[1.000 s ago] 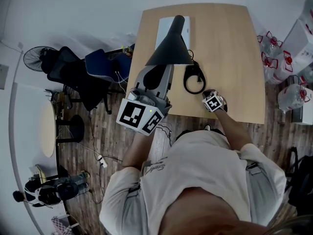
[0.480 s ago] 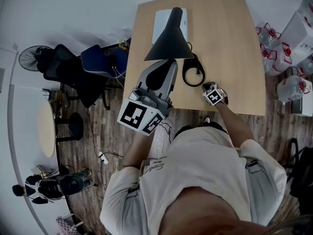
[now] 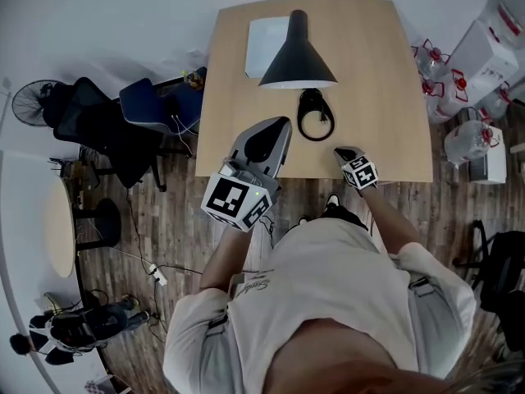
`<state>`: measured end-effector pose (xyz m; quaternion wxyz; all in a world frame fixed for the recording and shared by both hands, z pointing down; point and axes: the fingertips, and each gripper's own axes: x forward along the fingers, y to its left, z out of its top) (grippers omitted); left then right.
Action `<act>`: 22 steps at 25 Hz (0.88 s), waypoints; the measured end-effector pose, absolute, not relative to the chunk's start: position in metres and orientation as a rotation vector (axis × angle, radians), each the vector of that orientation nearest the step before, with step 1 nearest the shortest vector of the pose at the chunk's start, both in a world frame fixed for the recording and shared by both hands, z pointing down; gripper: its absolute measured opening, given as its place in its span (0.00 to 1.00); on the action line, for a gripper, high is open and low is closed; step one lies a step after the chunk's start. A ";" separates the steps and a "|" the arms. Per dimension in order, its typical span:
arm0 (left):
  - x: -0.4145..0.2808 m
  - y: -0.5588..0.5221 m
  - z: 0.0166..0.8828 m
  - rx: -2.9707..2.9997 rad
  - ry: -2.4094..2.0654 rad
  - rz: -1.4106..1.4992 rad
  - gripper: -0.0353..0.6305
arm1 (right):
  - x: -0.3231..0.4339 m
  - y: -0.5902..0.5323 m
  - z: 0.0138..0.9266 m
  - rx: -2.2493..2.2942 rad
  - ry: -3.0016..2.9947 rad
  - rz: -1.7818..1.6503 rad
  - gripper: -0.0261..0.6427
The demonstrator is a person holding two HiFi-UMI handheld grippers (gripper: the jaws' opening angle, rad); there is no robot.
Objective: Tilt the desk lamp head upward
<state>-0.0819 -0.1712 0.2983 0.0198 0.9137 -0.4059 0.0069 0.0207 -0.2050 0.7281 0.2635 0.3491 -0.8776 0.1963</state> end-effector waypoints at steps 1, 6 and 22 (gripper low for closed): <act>-0.087 -0.168 0.303 2.829 -1.259 0.035 0.08 | 0.019 -0.202 0.715 0.975 -2.396 0.528 0.03; -0.101 -0.147 0.331 2.759 -1.189 0.026 0.08 | 0.002 -0.186 0.635 1.076 -2.533 0.398 0.03; -0.104 -0.118 0.345 2.735 -1.034 -0.049 0.08 | -0.017 -0.131 0.413 1.192 -2.754 0.037 0.03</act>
